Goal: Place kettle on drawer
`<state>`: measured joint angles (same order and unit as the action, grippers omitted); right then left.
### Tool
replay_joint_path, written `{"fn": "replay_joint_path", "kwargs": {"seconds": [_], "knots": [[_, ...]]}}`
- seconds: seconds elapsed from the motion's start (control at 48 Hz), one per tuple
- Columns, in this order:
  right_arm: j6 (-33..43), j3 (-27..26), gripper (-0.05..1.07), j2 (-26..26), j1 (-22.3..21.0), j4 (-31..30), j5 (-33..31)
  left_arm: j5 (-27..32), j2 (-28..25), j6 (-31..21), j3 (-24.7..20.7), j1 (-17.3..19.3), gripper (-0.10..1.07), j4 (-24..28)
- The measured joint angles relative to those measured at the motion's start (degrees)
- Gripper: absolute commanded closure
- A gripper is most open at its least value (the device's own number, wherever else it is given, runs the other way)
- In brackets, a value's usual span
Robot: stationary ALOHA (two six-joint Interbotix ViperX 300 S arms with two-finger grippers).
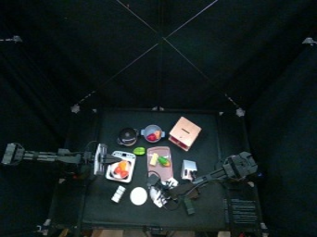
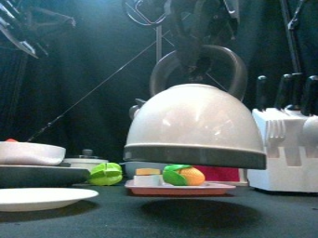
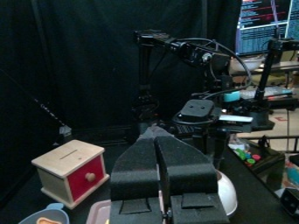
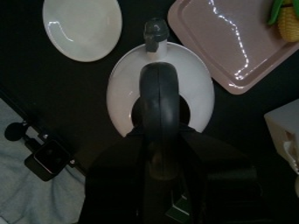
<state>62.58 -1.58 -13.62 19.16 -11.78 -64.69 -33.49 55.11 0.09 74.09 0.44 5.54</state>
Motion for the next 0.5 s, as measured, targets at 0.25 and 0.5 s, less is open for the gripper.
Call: {"fn": "replay_joint_path", "kwargs": {"seconds": [0.25,0.5], "knots": [[0.0,0.0,0.42,0.1,0.0,-0.6,0.0,-0.1,0.0,0.0,-0.1,-0.2,0.99,-0.1],[-0.1,0.2,0.42,3.3,-0.4,-2.7,-0.7,-0.1,0.0,0.0,0.0,-0.2,0.99,-0.1]]}}
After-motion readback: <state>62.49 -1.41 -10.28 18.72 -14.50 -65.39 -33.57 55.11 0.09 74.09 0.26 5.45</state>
